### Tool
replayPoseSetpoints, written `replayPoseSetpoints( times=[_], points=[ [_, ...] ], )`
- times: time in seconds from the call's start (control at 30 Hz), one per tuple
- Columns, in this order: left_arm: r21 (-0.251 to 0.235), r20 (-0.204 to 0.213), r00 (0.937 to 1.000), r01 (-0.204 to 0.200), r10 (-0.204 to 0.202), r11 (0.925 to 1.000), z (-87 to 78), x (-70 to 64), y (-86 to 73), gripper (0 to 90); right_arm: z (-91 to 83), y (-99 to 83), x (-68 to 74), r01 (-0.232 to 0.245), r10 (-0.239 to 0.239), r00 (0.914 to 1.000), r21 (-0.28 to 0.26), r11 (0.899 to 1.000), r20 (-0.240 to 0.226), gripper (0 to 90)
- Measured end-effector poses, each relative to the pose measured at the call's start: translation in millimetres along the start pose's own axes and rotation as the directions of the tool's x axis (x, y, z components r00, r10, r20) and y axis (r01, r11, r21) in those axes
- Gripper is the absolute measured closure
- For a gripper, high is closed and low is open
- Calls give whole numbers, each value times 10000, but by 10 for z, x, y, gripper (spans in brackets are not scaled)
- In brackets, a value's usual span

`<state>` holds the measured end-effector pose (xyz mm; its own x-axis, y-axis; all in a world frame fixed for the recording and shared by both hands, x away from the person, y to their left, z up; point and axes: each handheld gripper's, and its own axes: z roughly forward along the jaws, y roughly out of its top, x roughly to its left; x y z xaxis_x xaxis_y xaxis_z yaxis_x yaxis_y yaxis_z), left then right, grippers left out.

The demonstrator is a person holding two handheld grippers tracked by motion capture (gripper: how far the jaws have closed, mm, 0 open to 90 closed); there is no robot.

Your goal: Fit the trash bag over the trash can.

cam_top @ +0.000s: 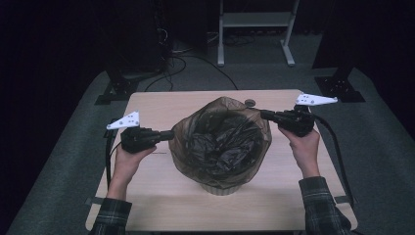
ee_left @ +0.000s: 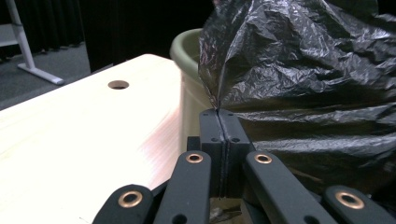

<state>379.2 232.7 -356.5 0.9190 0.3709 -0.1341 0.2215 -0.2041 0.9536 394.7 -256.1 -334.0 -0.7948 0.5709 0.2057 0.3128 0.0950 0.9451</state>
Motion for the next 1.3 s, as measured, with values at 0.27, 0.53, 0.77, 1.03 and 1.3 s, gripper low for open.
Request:
replayPoseSetpoints(
  times=[0.27,0.53,0.77,1.03,1.3],
  points=[
    [377,-629,9979,176,-152,9991,149,122,-64,897,-10,-225,-164,-425,407,9975,290,9987,583,900],
    [732,-781,9967,264,-207,9970,285,142,-130,897,-156,-507,-292,-890,816,9907,643,9940,1092,900],
    [836,-762,9969,268,-205,9961,344,113,-198,897,-238,-789,-369,-1286,1149,9836,946,9872,1389,900],
    [809,-757,9970,242,-181,9964,306,62,-268,897,-386,-668,-299,-1084,1079,9877,-15,9941,1131,665],
    [679,-850,9963,198,-139,9975,219,34,-251,897,-387,-327,-5,-394,359,9981,-726,9966,-495,572]
  ],
)
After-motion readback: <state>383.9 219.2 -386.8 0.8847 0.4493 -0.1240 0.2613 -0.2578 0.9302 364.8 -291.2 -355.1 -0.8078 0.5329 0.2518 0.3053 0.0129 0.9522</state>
